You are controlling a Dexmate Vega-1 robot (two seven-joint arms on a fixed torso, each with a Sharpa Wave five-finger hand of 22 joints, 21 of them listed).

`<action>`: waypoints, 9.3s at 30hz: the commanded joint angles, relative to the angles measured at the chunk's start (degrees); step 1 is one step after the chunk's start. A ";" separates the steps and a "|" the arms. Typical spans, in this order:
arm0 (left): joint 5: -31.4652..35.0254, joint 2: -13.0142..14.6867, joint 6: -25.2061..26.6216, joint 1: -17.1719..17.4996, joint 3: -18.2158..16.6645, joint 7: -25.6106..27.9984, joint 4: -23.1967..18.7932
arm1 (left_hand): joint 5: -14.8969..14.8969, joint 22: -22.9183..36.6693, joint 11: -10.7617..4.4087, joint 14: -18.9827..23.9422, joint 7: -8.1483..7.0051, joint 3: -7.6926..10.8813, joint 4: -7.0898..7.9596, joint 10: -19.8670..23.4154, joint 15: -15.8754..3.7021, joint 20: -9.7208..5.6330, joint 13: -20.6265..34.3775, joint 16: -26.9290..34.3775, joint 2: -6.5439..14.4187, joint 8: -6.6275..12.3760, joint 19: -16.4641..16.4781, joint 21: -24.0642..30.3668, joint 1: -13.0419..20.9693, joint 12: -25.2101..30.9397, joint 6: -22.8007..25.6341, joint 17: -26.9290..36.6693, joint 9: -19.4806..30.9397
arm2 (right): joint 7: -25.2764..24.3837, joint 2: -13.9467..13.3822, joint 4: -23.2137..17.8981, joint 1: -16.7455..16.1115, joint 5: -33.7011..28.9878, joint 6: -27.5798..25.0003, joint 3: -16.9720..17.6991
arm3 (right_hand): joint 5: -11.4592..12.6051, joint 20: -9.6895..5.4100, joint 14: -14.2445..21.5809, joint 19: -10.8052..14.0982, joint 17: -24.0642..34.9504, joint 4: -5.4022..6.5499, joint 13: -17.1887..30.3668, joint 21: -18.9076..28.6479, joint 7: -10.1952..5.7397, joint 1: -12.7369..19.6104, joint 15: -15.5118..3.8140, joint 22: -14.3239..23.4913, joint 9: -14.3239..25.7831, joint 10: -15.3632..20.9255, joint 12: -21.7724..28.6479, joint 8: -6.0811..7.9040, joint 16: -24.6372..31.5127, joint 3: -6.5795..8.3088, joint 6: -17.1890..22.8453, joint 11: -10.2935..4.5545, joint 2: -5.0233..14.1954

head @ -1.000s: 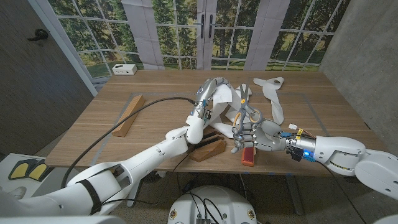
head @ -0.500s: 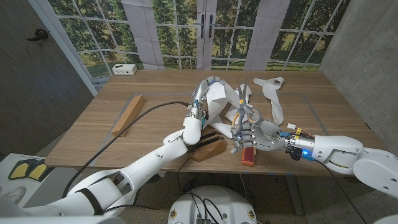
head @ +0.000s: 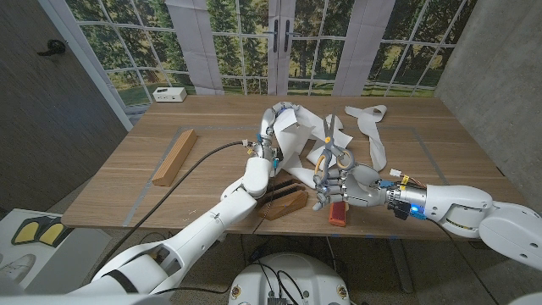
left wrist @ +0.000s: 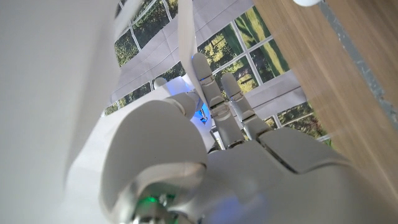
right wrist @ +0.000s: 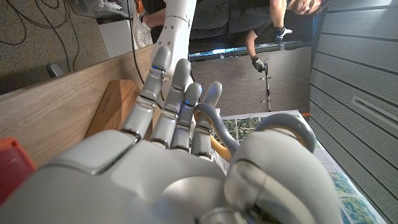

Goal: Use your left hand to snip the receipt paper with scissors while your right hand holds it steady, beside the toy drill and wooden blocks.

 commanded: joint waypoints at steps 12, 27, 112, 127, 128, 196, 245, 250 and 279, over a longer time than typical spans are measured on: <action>-25.04 0.32 3.06 1.47 -6.35 -23.46 -3.95 | -0.07 -1.26 -0.02 0.58 0.52 0.22 -0.39 -0.39 -5.87 -2.98 0.13 -1.19 0.28 0.03 -0.80 0.82 -0.70 -0.75 0.25 -0.50 0.03 | -0.48 -0.95 0.19 1.68 0.40 0.41 -2.17 | -0.15 0.06 0.27 0.50 0.29 0.22 -0.03 -0.24 0.65 0.26 -0.14 0.16 0.08 0.31 -0.26 -0.16 -0.40 -0.45 1.01 -0.01 0.24; -32.15 -0.91 2.92 1.84 -8.08 -29.70 -3.08 | -0.20 -3.07 0.05 1.17 1.29 0.44 -0.67 0.26 -5.91 -4.13 0.35 -2.13 0.27 0.25 -0.38 2.52 -0.96 -1.29 0.56 -0.92 -0.21 | -1.31 -1.57 0.26 2.74 0.72 0.57 -3.77 | -0.17 0.08 0.33 0.59 0.33 0.24 0.33 -0.46 0.67 0.27 -0.11 0.15 0.28 0.35 -0.21 -0.22 -0.50 -0.49 1.00 0.09 0.23; -33.35 -8.14 -8.78 6.66 -9.23 -27.28 -2.54 | -0.57 -12.40 0.03 0.48 1.32 1.68 -0.94 3.81 -5.94 -6.37 -2.03 -6.80 0.27 -1.37 -1.94 8.07 -2.50 -6.05 1.36 -6.40 -3.99 | -1.48 -4.14 0.95 4.05 3.28 -0.06 -6.68 | -0.21 0.19 0.30 1.12 -0.80 0.18 -0.48 -1.81 1.35 0.73 0.19 0.09 -0.68 0.19 -1.71 -1.85 -1.97 -0.44 1.26 0.52 0.34; -32.69 -8.28 -9.23 6.52 -9.08 -27.10 -2.42 | -0.66 -13.68 0.04 0.62 1.18 1.73 -0.94 4.27 -5.94 -6.76 -1.88 -7.01 0.26 -1.44 -2.13 9.00 -2.64 -6.40 1.40 -6.95 -4.22 | -2.34 -4.68 0.62 4.49 3.15 -0.21 -7.23 | -0.24 0.23 0.37 1.12 -0.64 0.19 -0.34 -2.06 1.30 0.79 0.11 0.08 -0.40 0.10 -1.75 -1.90 -1.97 -0.42 1.21 0.52 0.42; -32.72 -8.20 -9.23 6.49 -9.04 -27.31 -2.45 | -0.66 -13.76 0.04 0.65 1.10 1.73 -0.95 4.33 -5.94 -6.77 -1.84 -7.02 0.25 -1.42 -2.13 9.06 -2.65 -6.40 1.48 -6.98 -4.23 | -2.30 -4.72 0.68 4.64 3.40 -0.45 -7.32 | -0.24 0.22 0.34 1.12 -0.62 0.19 -0.46 -2.08 1.30 0.79 0.18 0.08 -0.36 0.13 -1.82 -1.89 -1.98 -0.43 1.22 0.52 0.42; -34.58 -8.60 -7.20 3.73 -7.16 -34.04 1.34 | -0.81 -16.87 -0.01 -0.50 1.31 2.02 -1.52 6.22 -5.92 -7.24 -2.04 -8.32 -0.10 -1.57 -3.37 12.71 -2.87 -8.43 2.94 -9.49 -5.78 | -1.41 -5.86 3.07 10.49 3.97 -0.78 -12.67 | -0.40 0.35 0.55 1.61 -0.35 0.27 -0.52 -3.05 1.33 0.78 0.38 0.10 -0.14 0.51 -2.22 -2.54 -2.36 -0.42 1.61 0.52 0.70; -42.73 -12.82 -5.62 3.10 -6.72 -47.11 5.63 | -1.05 -16.96 0.00 0.39 2.58 2.54 -1.91 8.63 -5.91 -7.78 -1.35 -7.70 0.02 -0.98 -4.48 14.91 -1.98 -8.66 6.36 -11.02 -7.48 | -1.10 -6.16 4.43 12.14 4.21 -1.05 -13.18 | -0.48 0.24 0.62 1.97 -0.21 0.25 -0.06 -3.69 1.29 0.88 0.37 0.15 0.09 0.48 -2.32 -2.97 -2.69 -0.42 1.79 0.51 0.81; -43.80 -13.06 -5.41 3.62 -7.11 -48.15 5.33 | -1.06 -16.97 0.02 0.66 2.56 2.57 -2.00 9.04 -5.92 -7.81 -1.39 -7.55 -0.06 -1.13 -4.52 15.16 -1.76 -8.66 6.44 -11.09 -7.82 | -0.89 -5.99 4.96 12.63 4.12 -1.26 -13.48 | -0.49 0.25 0.64 2.01 -0.27 0.28 -0.05 -3.76 1.25 0.82 0.32 0.16 0.17 0.50 -2.35 -2.97 -2.77 -0.44 1.84 0.51 0.81; -46.16 -11.83 -3.82 6.03 -7.68 -50.88 2.61 | -1.09 -16.91 0.08 1.69 2.67 2.47 -2.14 9.87 -5.92 -7.97 -1.32 -7.13 -0.29 -1.42 -4.78 16.56 -0.97 -8.99 7.36 -11.44 -9.06 | -0.42 -4.22 7.82 14.16 4.72 -1.94 -13.71 | -0.57 0.22 1.25 2.32 -0.91 0.44 -1.35 -4.26 1.82 0.45 0.57 0.19 -1.61 1.82 -2.95 -4.58 -3.33 -0.62 2.14 0.78 0.69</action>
